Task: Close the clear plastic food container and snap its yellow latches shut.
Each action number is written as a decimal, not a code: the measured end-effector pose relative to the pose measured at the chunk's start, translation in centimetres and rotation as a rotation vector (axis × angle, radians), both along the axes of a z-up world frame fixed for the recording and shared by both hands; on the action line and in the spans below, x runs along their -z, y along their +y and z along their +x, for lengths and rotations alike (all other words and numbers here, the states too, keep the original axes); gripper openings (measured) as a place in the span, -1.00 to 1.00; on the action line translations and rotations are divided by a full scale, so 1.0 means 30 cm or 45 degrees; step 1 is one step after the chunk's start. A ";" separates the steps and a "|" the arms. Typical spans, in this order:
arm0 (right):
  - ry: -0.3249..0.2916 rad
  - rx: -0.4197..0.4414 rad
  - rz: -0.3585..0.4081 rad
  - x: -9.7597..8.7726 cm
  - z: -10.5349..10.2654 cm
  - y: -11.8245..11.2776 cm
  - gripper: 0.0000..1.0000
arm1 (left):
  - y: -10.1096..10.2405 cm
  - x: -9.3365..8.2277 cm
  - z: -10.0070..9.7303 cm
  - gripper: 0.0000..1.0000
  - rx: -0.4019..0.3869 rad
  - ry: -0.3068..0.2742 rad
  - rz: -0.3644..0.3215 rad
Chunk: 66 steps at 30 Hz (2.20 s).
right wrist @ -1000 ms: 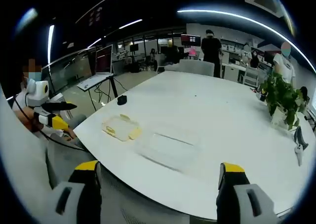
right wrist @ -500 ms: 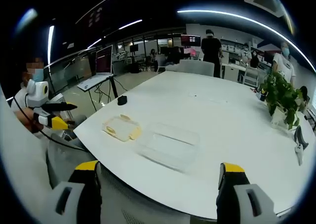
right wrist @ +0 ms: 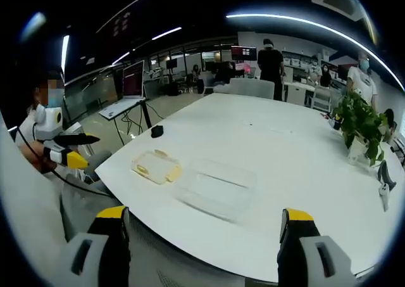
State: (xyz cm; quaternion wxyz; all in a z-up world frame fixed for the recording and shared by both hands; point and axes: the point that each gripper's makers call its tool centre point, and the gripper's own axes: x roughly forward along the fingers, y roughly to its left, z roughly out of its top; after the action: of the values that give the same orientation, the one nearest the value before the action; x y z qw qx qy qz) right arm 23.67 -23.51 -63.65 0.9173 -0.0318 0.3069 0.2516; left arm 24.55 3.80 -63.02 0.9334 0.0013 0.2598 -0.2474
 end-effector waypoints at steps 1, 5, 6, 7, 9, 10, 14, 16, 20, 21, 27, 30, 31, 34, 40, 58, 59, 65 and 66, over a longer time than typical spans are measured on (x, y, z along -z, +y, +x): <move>0.000 0.000 -0.002 0.000 0.000 -0.001 0.98 | 0.000 -0.001 0.001 0.98 0.000 -0.004 0.001; 0.000 -0.001 -0.030 0.004 0.003 -0.011 0.98 | 0.005 -0.003 0.004 0.98 0.001 -0.017 0.023; 0.000 0.000 -0.031 0.004 0.003 -0.012 0.98 | 0.003 -0.003 0.004 0.98 0.007 -0.015 0.026; -0.002 0.004 -0.032 0.002 0.006 -0.015 0.98 | 0.003 -0.004 0.004 0.98 0.008 -0.014 0.025; -0.001 0.002 -0.026 0.001 0.008 -0.015 0.98 | 0.004 -0.005 0.005 0.98 0.008 -0.015 0.029; -0.001 0.002 -0.026 0.000 0.009 -0.015 0.98 | 0.005 -0.002 0.004 0.98 0.009 -0.011 0.033; -0.004 -0.005 -0.027 -0.003 0.010 -0.010 0.98 | 0.009 0.001 0.005 0.98 0.007 -0.009 0.047; -0.005 -0.009 -0.027 -0.004 0.010 -0.007 0.98 | 0.007 0.001 0.005 0.98 0.008 -0.005 0.040; -0.005 -0.011 -0.042 -0.002 0.010 -0.010 0.98 | 0.006 0.001 0.004 0.98 0.017 -0.005 0.047; -0.005 -0.013 -0.043 -0.002 0.010 -0.010 0.98 | 0.005 -0.001 0.004 0.98 0.020 -0.007 0.043; -0.003 -0.027 -0.039 -0.001 0.010 0.000 0.98 | -0.001 -0.004 0.008 0.98 0.023 -0.001 0.029; -0.004 -0.034 -0.052 0.002 0.010 0.003 0.98 | -0.004 -0.005 0.011 0.97 0.031 -0.004 0.032; -0.008 -0.041 -0.059 0.002 0.011 0.004 0.98 | -0.005 -0.006 0.012 0.97 0.035 -0.005 0.033; -0.008 -0.057 -0.056 0.002 0.011 0.013 0.98 | -0.005 -0.005 0.015 0.96 0.040 -0.005 0.034; -0.022 -0.099 -0.084 0.002 0.013 0.031 0.98 | 0.002 -0.003 0.023 0.97 0.041 -0.016 0.041; -0.058 -0.243 -0.097 -0.005 0.042 0.137 0.98 | -0.011 0.014 0.054 0.87 0.182 -0.026 0.119; -0.056 -0.244 -0.099 -0.005 0.048 0.142 0.98 | -0.010 0.009 0.058 0.85 0.202 -0.039 0.129; -0.065 -0.270 -0.144 -0.005 0.075 0.156 0.85 | 0.012 -0.010 0.082 0.86 0.240 -0.068 0.143; -0.059 -0.287 -0.140 -0.006 0.075 0.160 0.76 | 0.013 -0.008 0.083 0.85 0.255 -0.066 0.143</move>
State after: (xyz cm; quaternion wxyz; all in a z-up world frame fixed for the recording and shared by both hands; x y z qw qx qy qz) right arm 25.91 -18.70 -63.48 0.8869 -0.1224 0.2936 0.3351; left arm 27.04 4.19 -62.79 0.9089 0.0859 0.2477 -0.3242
